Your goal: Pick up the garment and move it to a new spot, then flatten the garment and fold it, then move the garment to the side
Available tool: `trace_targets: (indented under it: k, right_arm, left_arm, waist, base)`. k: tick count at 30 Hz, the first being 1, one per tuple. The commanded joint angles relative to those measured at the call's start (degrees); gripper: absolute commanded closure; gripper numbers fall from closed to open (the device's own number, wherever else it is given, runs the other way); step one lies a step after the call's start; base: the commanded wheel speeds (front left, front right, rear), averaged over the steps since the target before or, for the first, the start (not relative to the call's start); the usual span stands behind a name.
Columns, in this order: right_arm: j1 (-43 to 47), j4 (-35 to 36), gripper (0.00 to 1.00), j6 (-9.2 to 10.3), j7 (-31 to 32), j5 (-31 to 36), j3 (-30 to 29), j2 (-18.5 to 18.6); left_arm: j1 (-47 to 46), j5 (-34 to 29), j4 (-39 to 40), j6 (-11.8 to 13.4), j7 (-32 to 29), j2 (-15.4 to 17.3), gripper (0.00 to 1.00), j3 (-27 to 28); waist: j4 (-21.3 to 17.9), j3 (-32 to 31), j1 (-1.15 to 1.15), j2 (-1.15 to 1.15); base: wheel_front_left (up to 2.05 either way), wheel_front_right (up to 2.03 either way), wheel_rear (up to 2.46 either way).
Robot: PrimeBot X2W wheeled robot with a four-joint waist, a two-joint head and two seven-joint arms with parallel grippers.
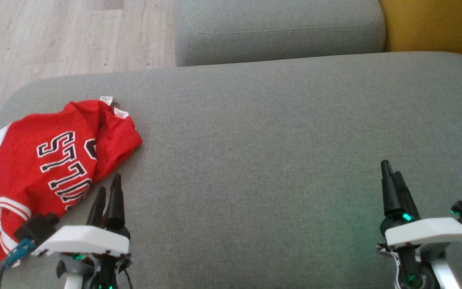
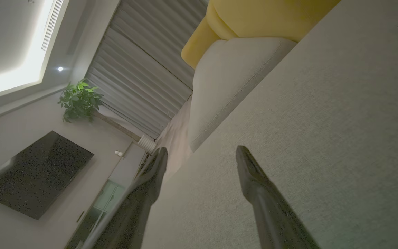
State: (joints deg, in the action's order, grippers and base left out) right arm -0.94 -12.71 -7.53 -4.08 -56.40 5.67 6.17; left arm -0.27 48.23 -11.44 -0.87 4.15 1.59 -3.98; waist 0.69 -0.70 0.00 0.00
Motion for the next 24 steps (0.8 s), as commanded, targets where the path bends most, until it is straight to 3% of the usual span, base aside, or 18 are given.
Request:
trace_targets:
  k: [1, 14, 24]
  right_arm:
    - [-3.70, 2.50, 0.00, 0.02, -0.76, 2.67, 1.12, 0.86]
    - [-4.19, 1.68, 0.00, 0.03, -2.78, 13.70, 3.05, 0.71]
    - [-4.82, 1.20, 0.00, 0.03, -4.47, 19.56, 4.21, 0.53]
  left_arm:
    - [-2.87, -2.50, 1.90, 0.63, 0.75, 0.78, 0.00, 0.31]
    - [-3.21, -12.29, 1.15, 3.48, 2.77, 0.97, 0.00, -0.59]
    - [-3.42, -19.02, 3.51, 4.21, 4.45, 1.04, 0.00, -1.66]
  waist:
    - [0.04, -0.05, 0.00, 0.00]
    - [0.36, -0.40, 0.00, 0.00]
    - [0.46, -0.49, 0.00, 0.00]
  base:
    - [0.00, 0.00, 0.00]
    - [0.00, 0.00, 0.00]
    - [0.00, 0.00, 0.00]
